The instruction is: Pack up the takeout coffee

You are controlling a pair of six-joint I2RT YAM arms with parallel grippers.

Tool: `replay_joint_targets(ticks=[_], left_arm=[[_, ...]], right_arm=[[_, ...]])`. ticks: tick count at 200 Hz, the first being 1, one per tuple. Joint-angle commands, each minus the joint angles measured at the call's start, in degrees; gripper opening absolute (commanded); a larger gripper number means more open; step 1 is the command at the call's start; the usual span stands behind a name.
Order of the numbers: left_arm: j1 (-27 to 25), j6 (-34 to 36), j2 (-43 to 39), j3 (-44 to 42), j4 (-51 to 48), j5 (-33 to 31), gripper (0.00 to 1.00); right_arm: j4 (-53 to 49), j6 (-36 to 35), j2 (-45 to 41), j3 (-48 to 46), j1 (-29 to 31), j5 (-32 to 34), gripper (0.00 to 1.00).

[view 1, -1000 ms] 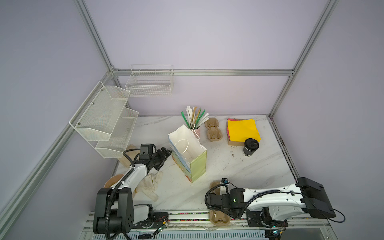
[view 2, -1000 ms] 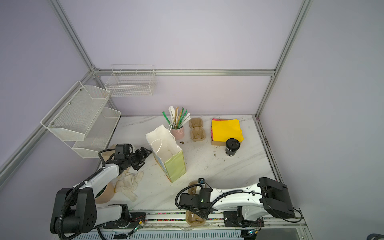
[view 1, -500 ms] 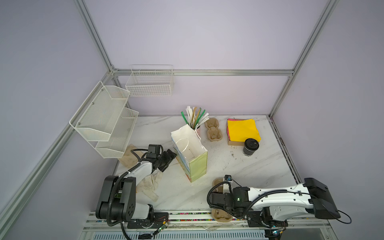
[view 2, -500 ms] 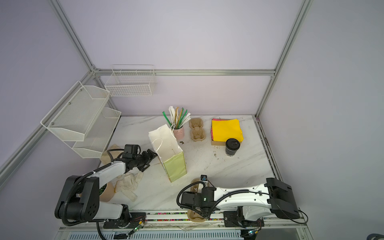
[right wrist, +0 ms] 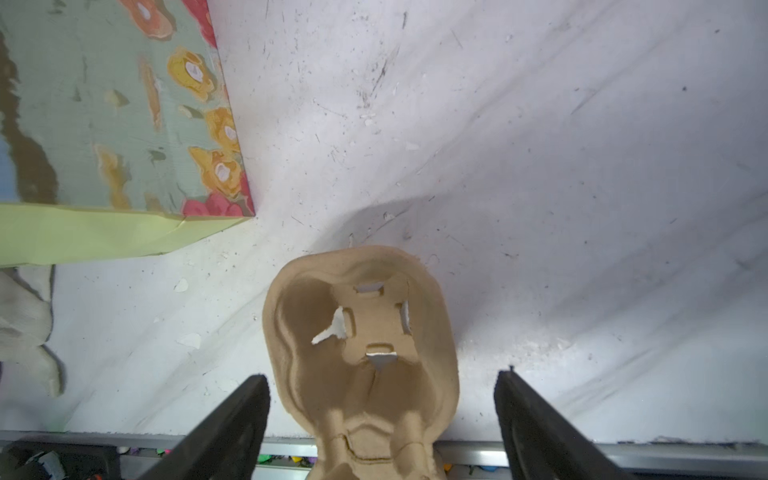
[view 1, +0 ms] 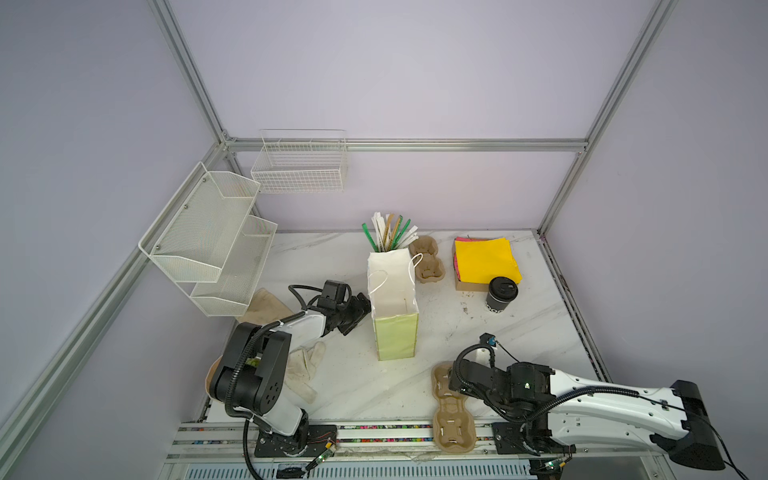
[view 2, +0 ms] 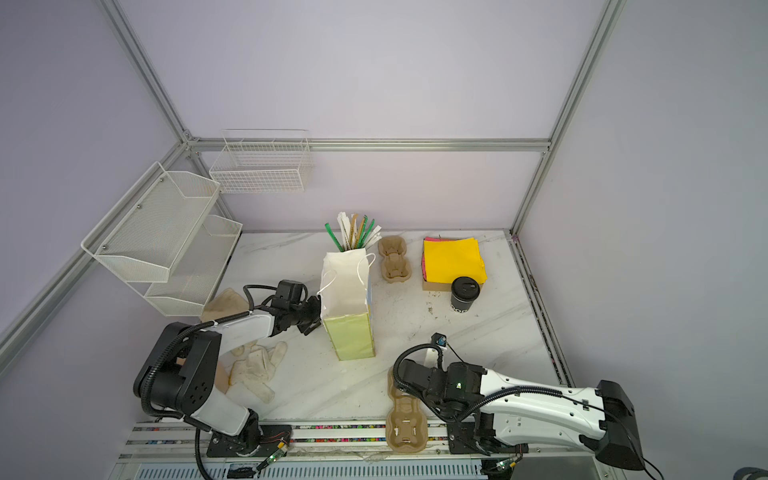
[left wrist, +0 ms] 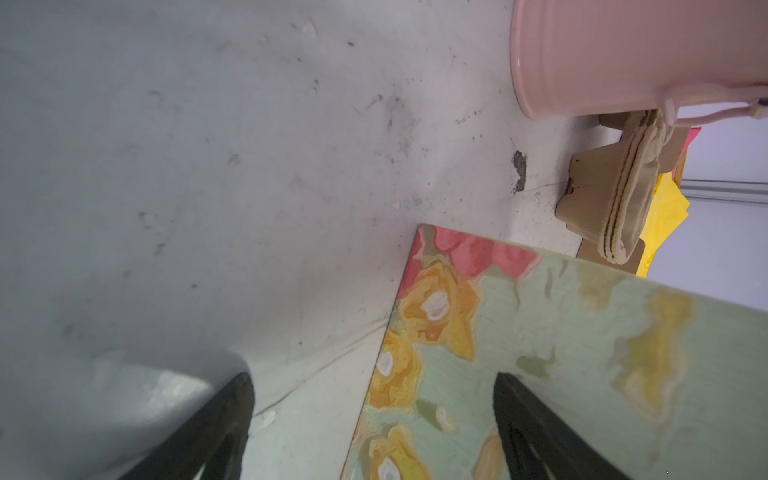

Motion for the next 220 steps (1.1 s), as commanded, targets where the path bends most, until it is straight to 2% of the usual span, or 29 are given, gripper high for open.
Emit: replay_joint_targets(ticks=[1,30,98,132,180,220], left_arm=[[-1.02,-1.44,0.05,2.75,-0.53,-1.38,0.9],[-1.04,-1.18,-1.94,1.95,-1.27,-1.04,0.9],[-1.11,1.17,-9.64,-0.13,-5.63,-3.5,0.9],[-1.11,2.18,-12.2,-0.54,-6.71,-4.37,0.9],[-1.09,3.26,-13.59,-1.45,-7.33,-5.25,0.9],[-1.11,3.83,-14.28,-1.39,-7.99,-5.82,0.9]], right_arm=[[0.35,-3.86,3.25,0.04,-0.23,-1.95,0.91],[0.69,-3.66,10.67,2.44,2.6,-3.99,0.93],[-1.59,0.57,10.86,6.5,9.88,-5.46,0.95],[-2.12,1.62,14.73,4.99,10.11,-7.47,0.96],[-5.29,5.62,8.82,4.9,10.13,-4.58,0.96],[-0.43,3.31,14.93,4.4,10.88,-7.66,0.96]])
